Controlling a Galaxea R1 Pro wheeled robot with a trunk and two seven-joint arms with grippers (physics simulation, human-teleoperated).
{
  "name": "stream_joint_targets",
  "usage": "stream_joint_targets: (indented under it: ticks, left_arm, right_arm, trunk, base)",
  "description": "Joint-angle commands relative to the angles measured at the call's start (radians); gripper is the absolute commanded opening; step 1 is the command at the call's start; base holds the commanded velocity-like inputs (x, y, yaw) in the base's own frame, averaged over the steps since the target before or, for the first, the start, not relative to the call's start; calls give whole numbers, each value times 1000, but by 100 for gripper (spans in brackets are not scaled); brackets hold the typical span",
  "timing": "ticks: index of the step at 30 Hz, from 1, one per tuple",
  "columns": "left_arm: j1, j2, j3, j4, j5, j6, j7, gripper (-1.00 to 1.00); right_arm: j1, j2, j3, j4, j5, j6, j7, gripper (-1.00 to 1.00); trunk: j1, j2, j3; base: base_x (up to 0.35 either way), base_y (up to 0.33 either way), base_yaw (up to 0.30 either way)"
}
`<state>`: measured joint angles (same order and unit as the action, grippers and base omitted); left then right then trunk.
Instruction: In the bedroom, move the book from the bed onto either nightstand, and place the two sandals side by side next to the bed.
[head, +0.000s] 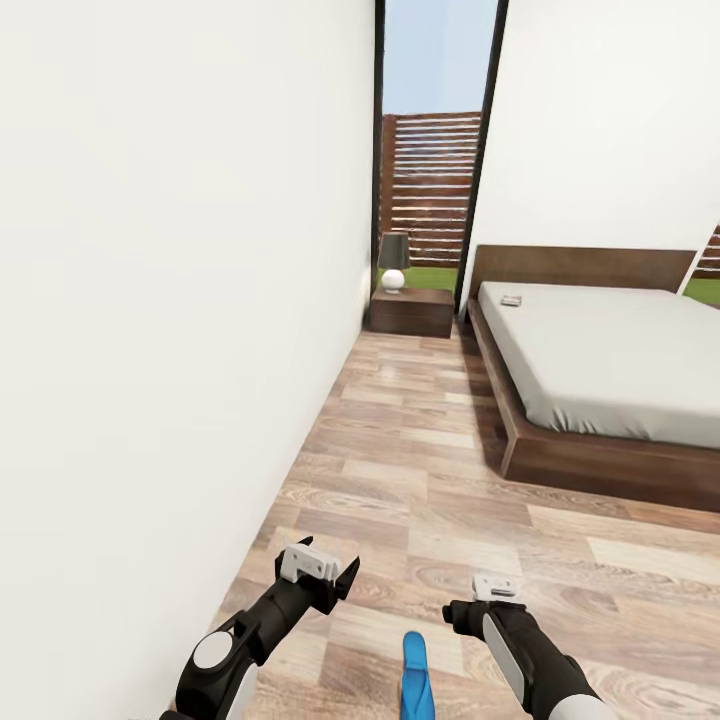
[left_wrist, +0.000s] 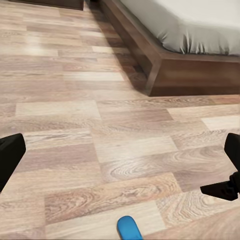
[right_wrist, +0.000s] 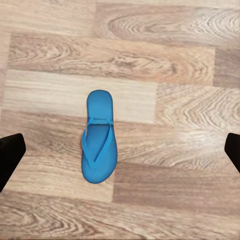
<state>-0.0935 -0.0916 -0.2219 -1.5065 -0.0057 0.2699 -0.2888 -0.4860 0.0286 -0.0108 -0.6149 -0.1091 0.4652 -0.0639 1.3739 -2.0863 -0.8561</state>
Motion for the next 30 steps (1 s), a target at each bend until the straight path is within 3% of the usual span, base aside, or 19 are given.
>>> stream_joint_targets:
  ticks: [1,30]
  left_arm:
    - [0,0,1,-1,0,6,-4,100]
    - [0,0,1,-1,-2,6,-4,100]
  right_arm:
    - [0,0,-1,-2,-11,4,-7,100]
    - [0,2,3,-15,-11,3,-2,100]
  trunk:
    - [4,-8,-4]
    - [115,-211,-95]
  base:
    - [0,0,0]
    - [0,0,0]
